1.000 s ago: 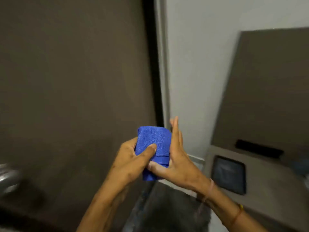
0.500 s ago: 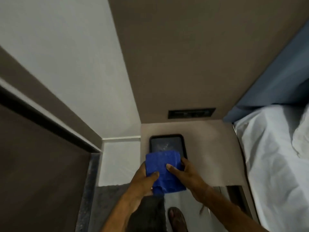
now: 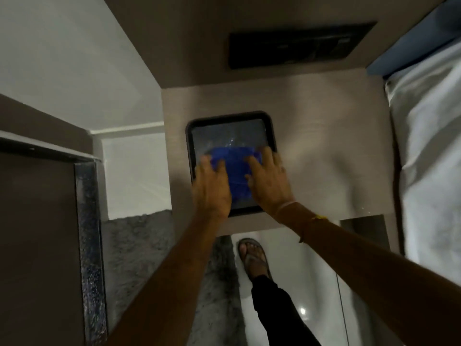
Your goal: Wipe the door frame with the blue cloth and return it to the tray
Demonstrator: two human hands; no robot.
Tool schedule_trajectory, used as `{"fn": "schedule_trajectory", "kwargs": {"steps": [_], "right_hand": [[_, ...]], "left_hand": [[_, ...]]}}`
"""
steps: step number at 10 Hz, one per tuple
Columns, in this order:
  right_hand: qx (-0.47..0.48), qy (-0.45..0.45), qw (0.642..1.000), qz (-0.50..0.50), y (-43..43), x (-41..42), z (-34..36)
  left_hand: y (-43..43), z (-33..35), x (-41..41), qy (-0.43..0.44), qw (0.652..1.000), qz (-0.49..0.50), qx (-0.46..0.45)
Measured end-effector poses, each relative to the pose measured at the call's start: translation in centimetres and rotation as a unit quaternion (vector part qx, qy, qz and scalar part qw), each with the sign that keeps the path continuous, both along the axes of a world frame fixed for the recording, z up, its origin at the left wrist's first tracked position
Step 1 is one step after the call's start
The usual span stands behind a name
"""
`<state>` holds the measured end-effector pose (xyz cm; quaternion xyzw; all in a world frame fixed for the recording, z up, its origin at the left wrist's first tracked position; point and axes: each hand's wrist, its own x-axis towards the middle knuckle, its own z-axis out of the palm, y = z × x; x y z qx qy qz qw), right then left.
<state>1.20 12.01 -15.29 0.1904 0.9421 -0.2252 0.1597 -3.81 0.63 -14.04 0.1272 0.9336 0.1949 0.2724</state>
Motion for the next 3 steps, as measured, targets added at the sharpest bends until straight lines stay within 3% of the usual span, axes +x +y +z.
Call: {"fn": "schedule_trajectory", "kwargs": {"steps": [1,3], "right_hand": [[0.034,-0.061,0.989,0.131,0.1,1.2,-1.2],[0.07,-0.131,0.973,0.179,-0.2,0.3,2.1]], "left_hand": [[-0.5,-1.5,0.5,0.008,0.971,-0.195,-0.138],[-2.1,2.6,-0.6,0.013,0.971,-0.196,-0.134]]}}
